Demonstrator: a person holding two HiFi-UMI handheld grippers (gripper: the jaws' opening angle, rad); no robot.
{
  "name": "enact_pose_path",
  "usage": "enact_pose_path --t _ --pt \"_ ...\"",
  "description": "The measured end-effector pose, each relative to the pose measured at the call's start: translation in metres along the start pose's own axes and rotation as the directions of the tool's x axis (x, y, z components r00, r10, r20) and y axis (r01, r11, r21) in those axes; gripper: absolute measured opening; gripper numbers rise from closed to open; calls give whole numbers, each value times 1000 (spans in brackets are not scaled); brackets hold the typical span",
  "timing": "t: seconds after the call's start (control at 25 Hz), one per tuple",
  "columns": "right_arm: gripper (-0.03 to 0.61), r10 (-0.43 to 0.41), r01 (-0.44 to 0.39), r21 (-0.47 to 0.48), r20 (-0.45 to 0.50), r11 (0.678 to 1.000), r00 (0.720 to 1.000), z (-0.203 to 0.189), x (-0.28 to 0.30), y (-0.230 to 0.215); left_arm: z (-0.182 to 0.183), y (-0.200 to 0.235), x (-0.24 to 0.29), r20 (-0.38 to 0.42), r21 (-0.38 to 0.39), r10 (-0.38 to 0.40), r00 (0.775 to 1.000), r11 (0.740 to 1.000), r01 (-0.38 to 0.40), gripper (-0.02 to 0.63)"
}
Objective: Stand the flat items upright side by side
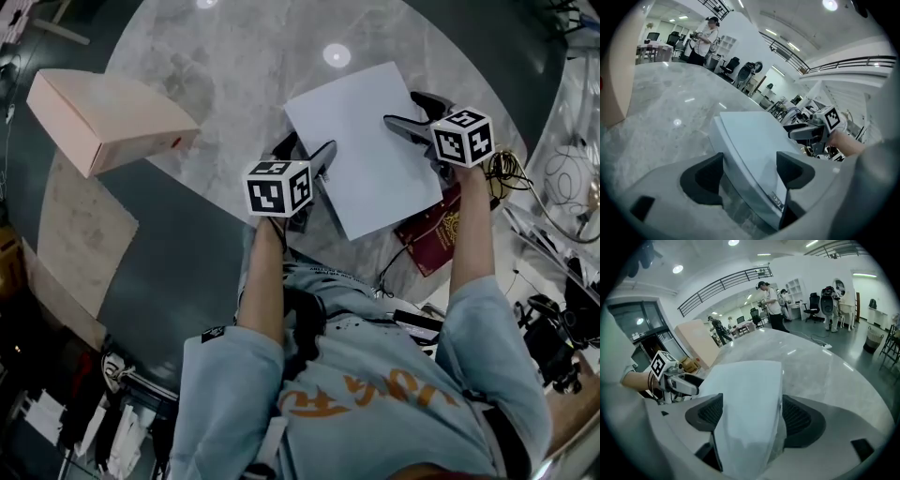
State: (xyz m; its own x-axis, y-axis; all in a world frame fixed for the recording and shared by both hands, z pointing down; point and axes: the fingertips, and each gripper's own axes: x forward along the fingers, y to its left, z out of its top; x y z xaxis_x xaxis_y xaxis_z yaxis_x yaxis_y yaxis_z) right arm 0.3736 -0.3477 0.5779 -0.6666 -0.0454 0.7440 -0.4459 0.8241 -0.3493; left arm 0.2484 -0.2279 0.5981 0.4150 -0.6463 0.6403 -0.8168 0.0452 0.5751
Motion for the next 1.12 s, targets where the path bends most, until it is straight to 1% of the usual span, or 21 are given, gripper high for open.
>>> enact_pose_path --t 0.16,0.4,0.52,0.68,0.8,0.92,1.12 --pt "403 58 -57 48 -32 997 998 -10 8 -3 -1 5 6 -31 2 8 999 1000 -8 371" --pt "407 127 -121 123 -34 985 991 -19 15 -4 -5 7 11 -57 -21 -1 998 1000 -1 383" --pt "414 145 -140 157 -15 978 989 -20 18 -4 -5 8 12 -61 -32 -8 998 999 6 383" --pt "414 121 -122 167 12 978 993 -20 19 -4 -5 9 13 -59 -13 4 998 1000 -5 388" --pt "410 88 -88 167 2 982 996 -22 16 -3 -3 7 12 -49 11 12 999 1000 -11 376" --pt "408 71 -67 174 -12 982 997 -22 12 1 2 5 8 -48 56 13 999 998 -10 374" --pt "407 38 -43 160 33 986 999 -13 -1 12 17 -1 -6 -22 145 6 1000 989 -3 374"
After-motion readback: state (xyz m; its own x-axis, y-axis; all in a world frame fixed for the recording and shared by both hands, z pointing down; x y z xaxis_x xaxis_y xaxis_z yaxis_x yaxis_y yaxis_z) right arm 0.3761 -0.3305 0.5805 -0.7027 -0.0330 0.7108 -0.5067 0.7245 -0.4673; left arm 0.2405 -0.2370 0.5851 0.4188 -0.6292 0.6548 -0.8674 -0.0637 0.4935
